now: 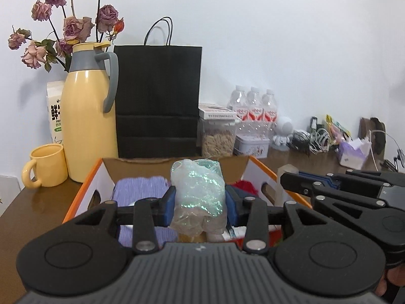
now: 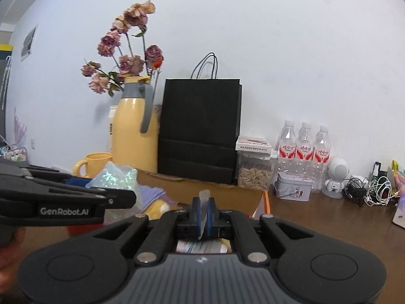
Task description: Organize objects
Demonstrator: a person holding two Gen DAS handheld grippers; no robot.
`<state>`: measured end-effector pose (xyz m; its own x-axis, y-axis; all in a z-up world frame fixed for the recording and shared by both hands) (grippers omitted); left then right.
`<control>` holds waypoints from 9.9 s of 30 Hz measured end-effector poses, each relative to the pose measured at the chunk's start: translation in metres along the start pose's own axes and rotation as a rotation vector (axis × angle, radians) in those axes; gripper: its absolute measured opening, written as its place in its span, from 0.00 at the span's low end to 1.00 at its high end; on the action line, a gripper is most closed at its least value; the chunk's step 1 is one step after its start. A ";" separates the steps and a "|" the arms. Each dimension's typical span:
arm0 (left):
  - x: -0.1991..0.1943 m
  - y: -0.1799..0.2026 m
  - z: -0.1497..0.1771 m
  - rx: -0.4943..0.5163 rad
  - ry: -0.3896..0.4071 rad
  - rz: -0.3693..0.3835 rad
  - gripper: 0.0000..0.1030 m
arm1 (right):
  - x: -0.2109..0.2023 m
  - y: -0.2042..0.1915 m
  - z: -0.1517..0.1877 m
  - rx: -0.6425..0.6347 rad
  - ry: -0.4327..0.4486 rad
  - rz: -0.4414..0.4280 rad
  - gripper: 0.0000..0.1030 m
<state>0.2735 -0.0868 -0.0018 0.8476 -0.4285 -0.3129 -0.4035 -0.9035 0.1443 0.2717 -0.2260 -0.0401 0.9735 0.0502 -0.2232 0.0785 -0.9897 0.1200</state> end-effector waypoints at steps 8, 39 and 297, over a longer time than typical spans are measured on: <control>0.039 -0.021 -0.011 -0.036 0.009 -0.027 0.39 | 0.058 0.004 -0.003 0.017 -0.044 0.045 0.04; 0.038 -0.043 -0.007 -0.015 0.073 -0.164 1.00 | 0.077 0.007 0.022 0.041 -0.122 0.032 1.00; -0.097 -0.125 0.083 -0.168 -0.094 -0.190 0.28 | 0.011 -0.129 0.079 -0.062 -0.360 -0.106 0.72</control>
<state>0.2136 0.0680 -0.0675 0.8638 -0.2557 -0.4342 -0.1706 -0.9592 0.2255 0.2557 -0.1079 -0.1341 0.8223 0.0907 -0.5618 0.1986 -0.9709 0.1340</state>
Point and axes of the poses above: each gripper's, at about its wrist camera, not at the fingertips, and x roughly the way its jaws point, y to its right, z to its underside, the point moved 7 cm from there along x, roughly the way its jaws point, and after that the axes turned 15 degrees about z, right-handed, at the moved point
